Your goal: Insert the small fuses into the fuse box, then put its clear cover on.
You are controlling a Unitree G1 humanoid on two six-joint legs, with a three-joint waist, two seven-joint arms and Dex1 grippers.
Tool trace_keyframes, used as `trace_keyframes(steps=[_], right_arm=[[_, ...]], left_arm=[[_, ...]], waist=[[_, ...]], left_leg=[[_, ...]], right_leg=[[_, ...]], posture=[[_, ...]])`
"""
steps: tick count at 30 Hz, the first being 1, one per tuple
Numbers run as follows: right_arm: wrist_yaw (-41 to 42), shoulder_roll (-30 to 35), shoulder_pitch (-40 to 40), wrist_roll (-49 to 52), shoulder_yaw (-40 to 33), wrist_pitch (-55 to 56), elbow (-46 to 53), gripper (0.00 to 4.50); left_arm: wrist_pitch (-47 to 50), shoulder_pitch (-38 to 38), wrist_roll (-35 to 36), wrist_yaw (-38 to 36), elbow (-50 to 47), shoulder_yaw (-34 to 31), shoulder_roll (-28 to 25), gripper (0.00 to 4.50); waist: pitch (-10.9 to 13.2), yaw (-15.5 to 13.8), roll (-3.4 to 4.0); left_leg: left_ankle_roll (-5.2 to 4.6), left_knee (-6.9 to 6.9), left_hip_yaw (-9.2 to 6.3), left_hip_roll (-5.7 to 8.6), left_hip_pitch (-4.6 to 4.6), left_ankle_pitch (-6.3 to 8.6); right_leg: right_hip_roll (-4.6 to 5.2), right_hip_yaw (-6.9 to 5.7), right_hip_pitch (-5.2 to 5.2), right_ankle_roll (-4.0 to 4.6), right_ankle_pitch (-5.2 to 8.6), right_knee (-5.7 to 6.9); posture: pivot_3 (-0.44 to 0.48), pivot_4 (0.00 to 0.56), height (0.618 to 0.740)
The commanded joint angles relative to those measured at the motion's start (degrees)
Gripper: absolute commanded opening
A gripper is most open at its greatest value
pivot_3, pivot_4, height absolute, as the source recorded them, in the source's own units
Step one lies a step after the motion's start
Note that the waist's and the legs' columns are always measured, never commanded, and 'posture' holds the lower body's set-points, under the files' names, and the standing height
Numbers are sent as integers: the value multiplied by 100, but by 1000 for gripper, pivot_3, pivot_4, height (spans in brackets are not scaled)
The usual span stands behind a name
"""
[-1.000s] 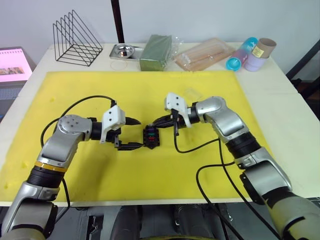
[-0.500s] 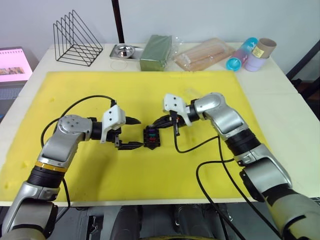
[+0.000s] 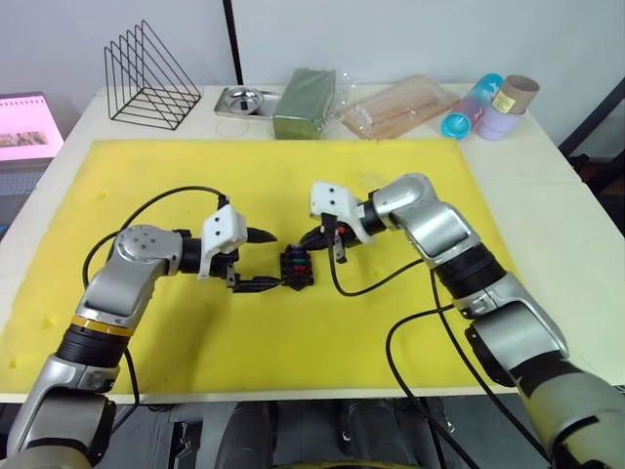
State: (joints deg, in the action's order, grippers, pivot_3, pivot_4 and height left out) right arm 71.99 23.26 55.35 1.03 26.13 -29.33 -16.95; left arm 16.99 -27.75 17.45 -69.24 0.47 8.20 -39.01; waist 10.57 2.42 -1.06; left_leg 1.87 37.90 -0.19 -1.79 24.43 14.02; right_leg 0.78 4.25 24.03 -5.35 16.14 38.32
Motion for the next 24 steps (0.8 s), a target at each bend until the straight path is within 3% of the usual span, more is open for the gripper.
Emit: trace_keyframes(steps=[1,21,24], right_arm=[[83,-99,25,-72,187,-154,32,34],[64,-58,304,2,-68,-237,137,34],[65,-44,299,4,-69,-253,173,724]], left_arm=[[-59,-31,27,28,-168,-74,11,4500],[-66,32,31,9,-183,-90,-42,4500],[-77,26,28,1,-171,-88,-41,4500]], waist=[[0,3,0],[0,6,0],[0,5,0]], left_leg=[[0,0,0,0,0,0],[0,0,0,0,0,0],[0,0,0,0,0,0]], right_leg=[[0,0,0,0,0,0],[0,0,1,0,0,1],[0,0,1,0,0,1]], posture=[[0,150,740],[0,150,740],[0,150,740]])
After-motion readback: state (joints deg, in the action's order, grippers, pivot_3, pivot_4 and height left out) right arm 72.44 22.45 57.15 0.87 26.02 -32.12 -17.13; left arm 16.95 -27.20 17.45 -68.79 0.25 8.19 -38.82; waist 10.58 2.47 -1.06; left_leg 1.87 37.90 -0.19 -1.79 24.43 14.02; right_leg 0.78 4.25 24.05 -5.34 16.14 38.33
